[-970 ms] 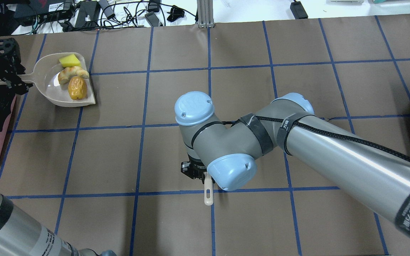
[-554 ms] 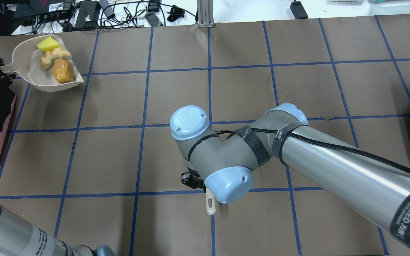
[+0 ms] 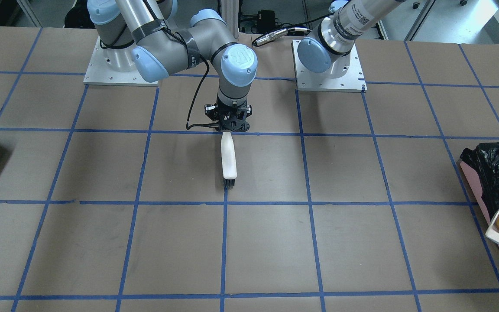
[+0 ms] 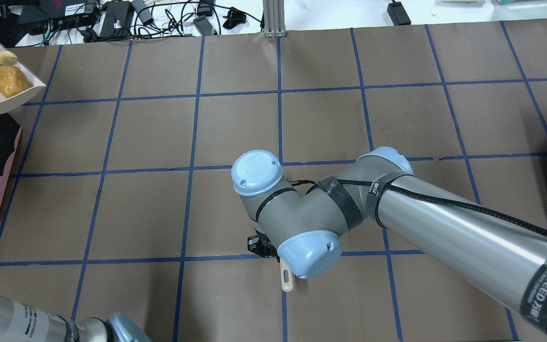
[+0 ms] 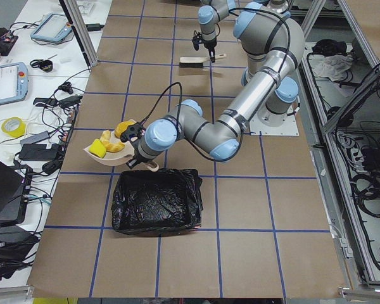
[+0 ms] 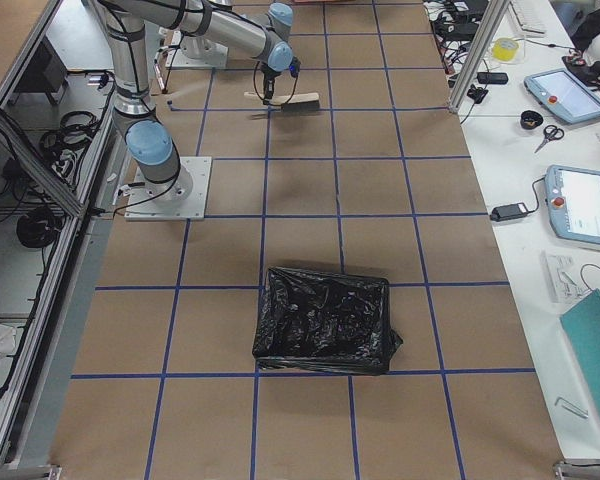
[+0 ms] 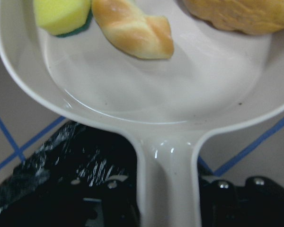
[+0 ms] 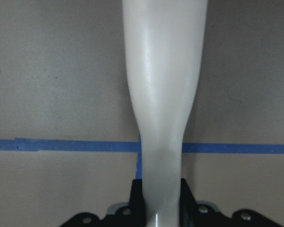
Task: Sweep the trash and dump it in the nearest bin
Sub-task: 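Tip the dustpan over the black bin with the left gripper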
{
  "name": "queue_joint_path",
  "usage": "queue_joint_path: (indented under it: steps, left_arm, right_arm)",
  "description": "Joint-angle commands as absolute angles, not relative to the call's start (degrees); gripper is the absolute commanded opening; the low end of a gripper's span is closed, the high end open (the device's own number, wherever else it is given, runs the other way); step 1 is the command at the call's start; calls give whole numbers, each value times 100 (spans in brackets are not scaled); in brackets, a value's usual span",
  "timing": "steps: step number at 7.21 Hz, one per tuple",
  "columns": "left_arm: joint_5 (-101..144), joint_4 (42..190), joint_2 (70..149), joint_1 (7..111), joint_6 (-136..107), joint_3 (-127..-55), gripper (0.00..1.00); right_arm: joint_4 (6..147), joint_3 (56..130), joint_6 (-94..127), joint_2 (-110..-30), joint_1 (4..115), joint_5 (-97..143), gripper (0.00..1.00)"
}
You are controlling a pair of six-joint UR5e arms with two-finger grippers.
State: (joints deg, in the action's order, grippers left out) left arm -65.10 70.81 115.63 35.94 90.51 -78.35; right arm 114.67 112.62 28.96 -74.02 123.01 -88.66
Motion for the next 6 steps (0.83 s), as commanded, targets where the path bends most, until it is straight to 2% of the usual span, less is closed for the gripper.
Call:
queue_joint_path:
  steps: [1, 3, 4, 6]
  left_arm:
    - [-6582, 7756, 11470, 2806, 9044, -7709, 0]
    - [-7326, 7770, 11461, 2515, 9192, -7586, 0]
    - [-7861, 7761, 11461, 2505, 9202, -7568, 0]
    - [-8671, 7159, 11539, 2514, 9412, -7541, 0]
  right_arm:
    - [11531, 11259, 2892, -7365, 12296, -8868, 50]
    - [11558, 11268, 2892, -7356, 12270, -8868, 79]
    - [11558, 11268, 2874, -7356, 12252, -8877, 88]
    - [11575, 11224, 2856, -7374, 12243, -8877, 98]
